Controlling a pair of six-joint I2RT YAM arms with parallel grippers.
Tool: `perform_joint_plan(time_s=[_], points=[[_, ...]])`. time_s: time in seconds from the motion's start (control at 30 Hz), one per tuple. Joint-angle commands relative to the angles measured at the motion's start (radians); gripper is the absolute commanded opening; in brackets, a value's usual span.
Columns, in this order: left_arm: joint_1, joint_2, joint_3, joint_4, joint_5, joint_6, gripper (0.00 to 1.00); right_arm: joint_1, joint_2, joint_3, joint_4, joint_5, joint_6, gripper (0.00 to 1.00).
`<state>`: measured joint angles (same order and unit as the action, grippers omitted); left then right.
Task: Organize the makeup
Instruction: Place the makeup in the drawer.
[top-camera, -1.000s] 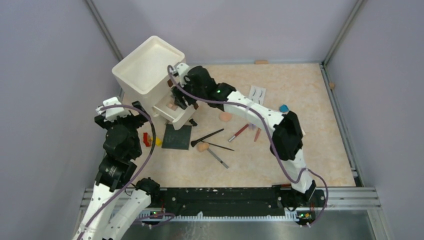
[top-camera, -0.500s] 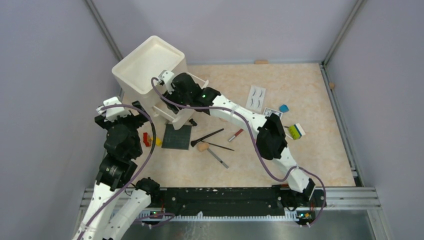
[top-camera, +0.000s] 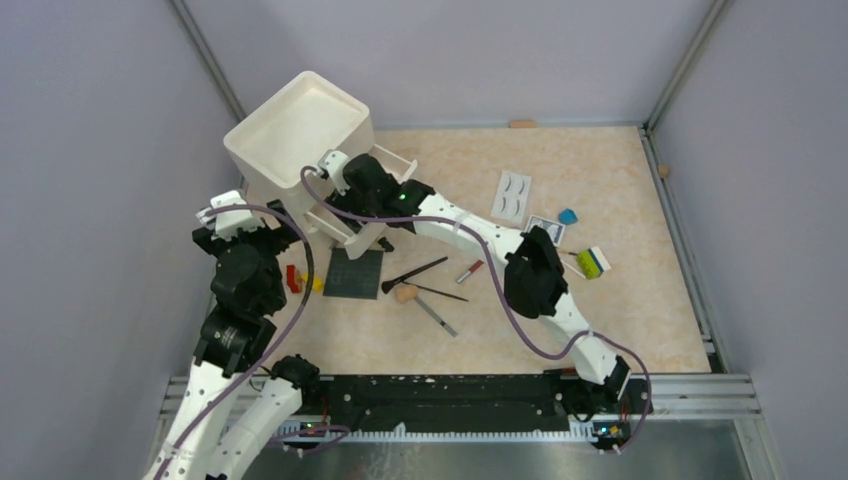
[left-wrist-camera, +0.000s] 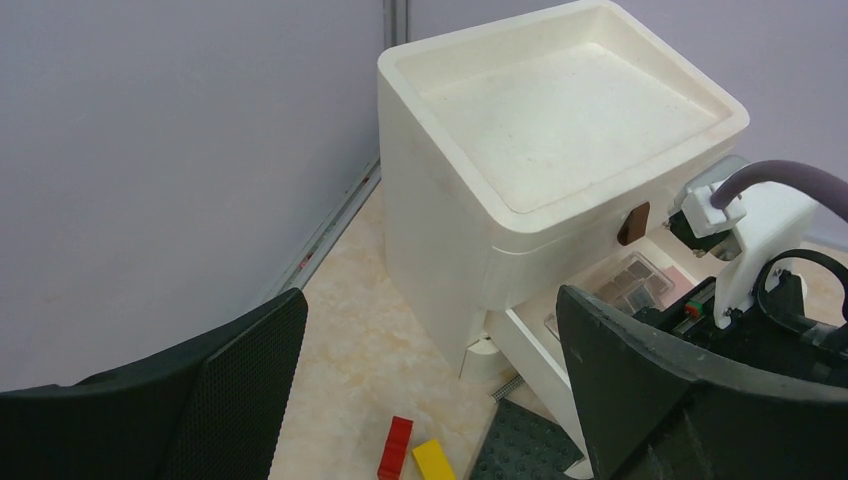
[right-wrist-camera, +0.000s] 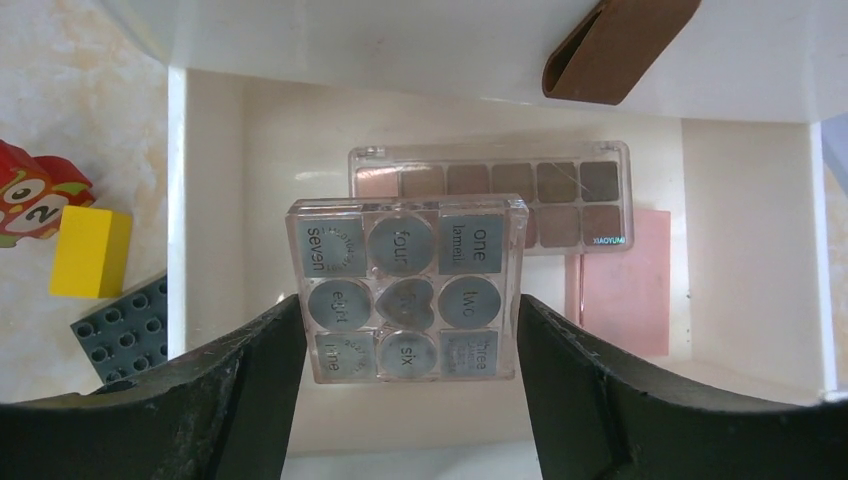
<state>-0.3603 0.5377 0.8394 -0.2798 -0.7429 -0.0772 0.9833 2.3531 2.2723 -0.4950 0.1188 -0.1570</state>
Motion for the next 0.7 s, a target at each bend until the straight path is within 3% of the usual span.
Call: perform_joint_plan(time_s=[0.0, 0.4, 0.67], points=[[0.008, 0.028, -0.004, 0.041, 0.031, -0.002, 0.99, -0.003, -0.038, 0.048, 0.04, 0.018, -0.002, 0.73], [0.014, 0.067, 0.006, 0.029, 0.066, -0.012, 0.99, -0.005, -0.163, 0.031, 0.035, 0.022, 0.04, 0.82], [0.015, 0.153, 0.03, 0.006, 0.165, -0.015, 0.99, -0.038, -0.403, -0.262, 0.11, 0.157, 0.167, 0.82]])
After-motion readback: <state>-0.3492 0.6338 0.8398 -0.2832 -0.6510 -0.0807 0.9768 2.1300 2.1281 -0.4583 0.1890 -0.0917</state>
